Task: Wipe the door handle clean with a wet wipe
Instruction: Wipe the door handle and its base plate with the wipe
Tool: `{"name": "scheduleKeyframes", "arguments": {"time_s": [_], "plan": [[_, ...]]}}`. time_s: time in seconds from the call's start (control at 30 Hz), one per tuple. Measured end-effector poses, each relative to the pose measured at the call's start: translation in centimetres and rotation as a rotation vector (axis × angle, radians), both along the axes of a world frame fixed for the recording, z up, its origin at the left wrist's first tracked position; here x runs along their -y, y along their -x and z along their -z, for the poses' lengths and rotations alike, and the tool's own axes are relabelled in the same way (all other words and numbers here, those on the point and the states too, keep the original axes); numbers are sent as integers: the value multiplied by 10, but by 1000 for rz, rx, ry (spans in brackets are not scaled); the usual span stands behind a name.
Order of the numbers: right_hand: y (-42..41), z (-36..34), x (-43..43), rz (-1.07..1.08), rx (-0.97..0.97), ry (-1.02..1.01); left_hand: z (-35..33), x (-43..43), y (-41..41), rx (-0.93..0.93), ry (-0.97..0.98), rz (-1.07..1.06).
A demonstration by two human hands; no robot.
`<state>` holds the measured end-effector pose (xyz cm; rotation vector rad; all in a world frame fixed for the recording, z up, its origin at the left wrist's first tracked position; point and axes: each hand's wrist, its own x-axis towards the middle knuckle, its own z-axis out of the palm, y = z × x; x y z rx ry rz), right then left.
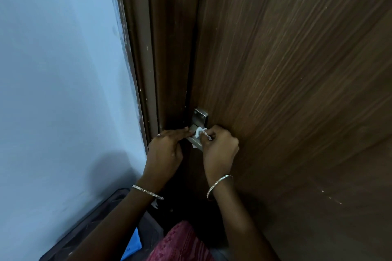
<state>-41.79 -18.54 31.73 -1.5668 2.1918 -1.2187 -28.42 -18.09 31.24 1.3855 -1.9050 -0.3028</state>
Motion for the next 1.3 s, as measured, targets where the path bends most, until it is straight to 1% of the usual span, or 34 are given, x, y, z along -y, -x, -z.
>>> {"name": "scheduleKeyframes", "arguments": {"time_s": [0.07, 0.13, 0.2, 0.33, 0.43, 0.53, 0.63, 0.7, 0.8, 0.83, 0.9, 1.03, 1.13, 1.2, 1.3], "plan": [[1, -3, 3, 1, 0, -82, 1, 0, -1, 1, -4, -4], [-1, -6, 2, 4, -15, -93, 1, 0, -2, 5, -2, -3], [-1, -9, 0, -7, -37, -11, 1, 1, -1, -3, -9, -5], [0, -25, 1, -38, -79, 236, -1, 0, -1, -7, 8, -10], [-5, -20, -3, -24, -105, 291, 1, 0, -2, -3, 23, -12], [-6, -4, -6, -6, -24, 183, 1, 1, -1, 0, 36, -27], [-4, -4, -3, 12, 62, 83, 2, 1, 0, -4, 36, -27], [-5, -12, -2, 15, 70, 108, 2, 1, -1, -5, 40, -27], [-9, -30, -1, 19, 72, 280, 1, -1, -1, -14, 44, -33], [-11, -36, 2, 14, 59, 327, 0, -1, -1, -13, 45, -32], [-16, -41, 5, -2, -16, 358, 2, 0, -1, -4, 45, -31], [-26, -26, 5, -51, -255, 345, 7, 1, -1, 18, 48, -55], [-28, -23, 5, -74, -323, 345, 7, 2, -1, 23, 47, -48], [-26, -24, 7, -90, -346, 335, 1, 0, -3, -16, 57, -71], [-22, -23, 6, -137, -384, 293, -16, -3, 1, -159, 103, -136]]}}
